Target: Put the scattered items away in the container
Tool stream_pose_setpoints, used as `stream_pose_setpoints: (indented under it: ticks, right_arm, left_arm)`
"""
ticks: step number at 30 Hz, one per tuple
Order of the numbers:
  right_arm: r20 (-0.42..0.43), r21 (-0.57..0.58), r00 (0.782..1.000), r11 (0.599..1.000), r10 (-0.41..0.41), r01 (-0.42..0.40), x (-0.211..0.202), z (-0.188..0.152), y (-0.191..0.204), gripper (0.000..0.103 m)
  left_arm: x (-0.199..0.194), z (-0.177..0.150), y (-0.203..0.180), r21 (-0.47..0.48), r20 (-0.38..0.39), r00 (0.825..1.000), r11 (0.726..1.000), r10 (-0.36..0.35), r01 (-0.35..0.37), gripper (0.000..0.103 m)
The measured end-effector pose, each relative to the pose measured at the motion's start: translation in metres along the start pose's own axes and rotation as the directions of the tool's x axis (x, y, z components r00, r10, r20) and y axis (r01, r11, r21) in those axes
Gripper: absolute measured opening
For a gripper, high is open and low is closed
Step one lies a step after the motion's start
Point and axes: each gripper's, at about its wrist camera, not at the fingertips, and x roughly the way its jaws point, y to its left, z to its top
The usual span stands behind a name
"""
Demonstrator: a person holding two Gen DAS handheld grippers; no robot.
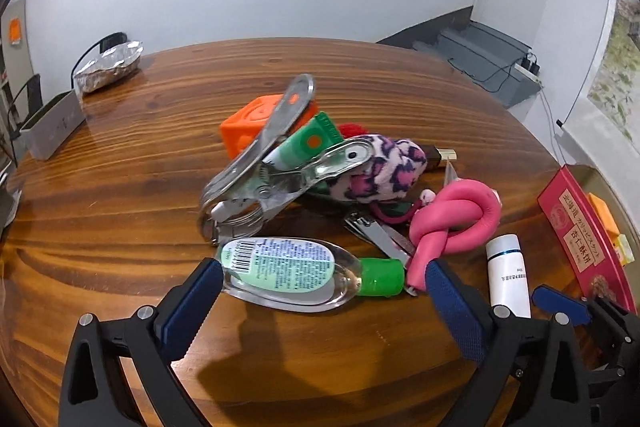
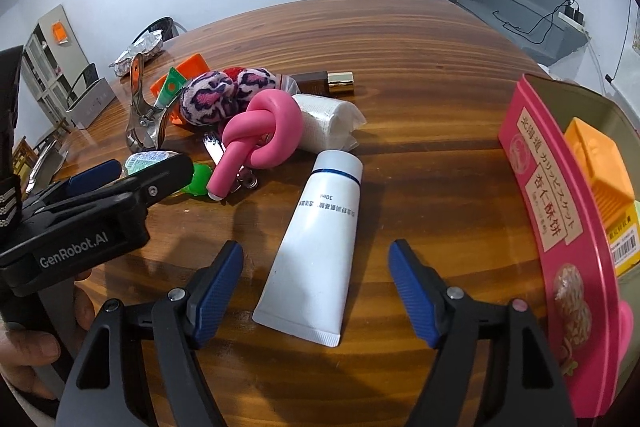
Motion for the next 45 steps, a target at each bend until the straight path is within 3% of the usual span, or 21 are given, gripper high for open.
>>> stream_pose_setpoints:
  ticks: [5,14,19,27,33,37,42,45]
  right_arm:
    - [-0.001,0.000,1.000,1.000,0.000,0.000,-0.001,-0.001,0.000,0.078]
    - [-0.001,-0.002,1.000,1.000,-0.002,0.002,-0.001,-0.002,0.001,0.079]
    - [-0.002,-0.002,1.000,1.000,-0.003,0.003,-0.002,-0.002,0.001,0.079]
    - [-0.001,-0.002,1.000,1.000,-0.003,0.003,-0.002,-0.002,0.001,0.079]
    - [0.000,-0.006,1.000,1.000,-0.008,0.008,-0.002,-0.003,0.002,0.079]
    - [0.001,-0.009,1.000,1.000,-0.013,0.013,-0.002,-0.004,0.004,0.079]
    - [0.000,-0.007,1.000,1.000,-0.011,0.011,-0.002,-0.004,0.004,0.079]
    - [0.000,-0.003,1.000,1.000,-0.009,0.009,-0.002,-0.004,0.003,0.079]
  left_arm:
    - [0.006,0.001,-0.003,0.060,-0.005,0.999,0.997,0.054,-0.053,0.102]
    - [0.012,0.006,0.000,0.064,-0.012,0.999,0.997,0.039,-0.038,0.102]
    - [0.010,0.003,-0.005,0.091,-0.026,1.000,0.996,0.007,-0.005,0.102]
    - [0.009,0.000,-0.013,0.162,-0.034,0.999,0.987,0.017,-0.012,0.102]
    - [0.014,0.001,-0.008,0.152,-0.060,0.998,0.988,0.005,0.004,0.102]
    - [0.022,0.003,0.008,0.065,-0.111,0.991,0.994,-0.075,0.082,0.103]
    - [0.024,0.004,0.010,0.066,-0.121,0.992,0.998,-0.016,0.024,0.103]
    - [0.018,0.002,0.009,0.074,-0.102,0.995,0.997,-0.021,0.028,0.086]
